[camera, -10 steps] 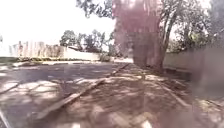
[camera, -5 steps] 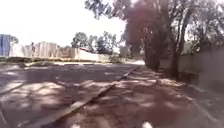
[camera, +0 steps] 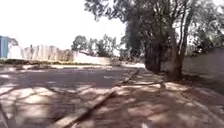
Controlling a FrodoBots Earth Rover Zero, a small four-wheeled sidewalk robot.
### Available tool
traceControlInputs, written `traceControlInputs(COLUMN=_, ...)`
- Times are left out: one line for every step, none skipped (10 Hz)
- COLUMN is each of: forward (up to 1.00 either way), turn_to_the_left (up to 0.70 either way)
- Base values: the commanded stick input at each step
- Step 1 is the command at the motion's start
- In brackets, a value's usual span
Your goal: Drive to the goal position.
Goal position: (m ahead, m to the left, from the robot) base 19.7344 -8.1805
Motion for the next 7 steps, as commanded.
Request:
traceControlInputs(forward=0.70, turn_to_the_left=-0.35)
traceControlInputs(forward=0.70, turn_to_the_left=-0.35)
traceControlInputs(forward=0.70, turn_to_the_left=-0.35)
traceControlInputs(forward=0.70, turn_to_the_left=-0.35)
traceControlInputs(forward=0.70, turn_to_the_left=-0.35)
traceControlInputs(forward=0.70, turn_to_the_left=-0.35)
traceControlInputs(forward=0.70, turn_to_the_left=-0.35)
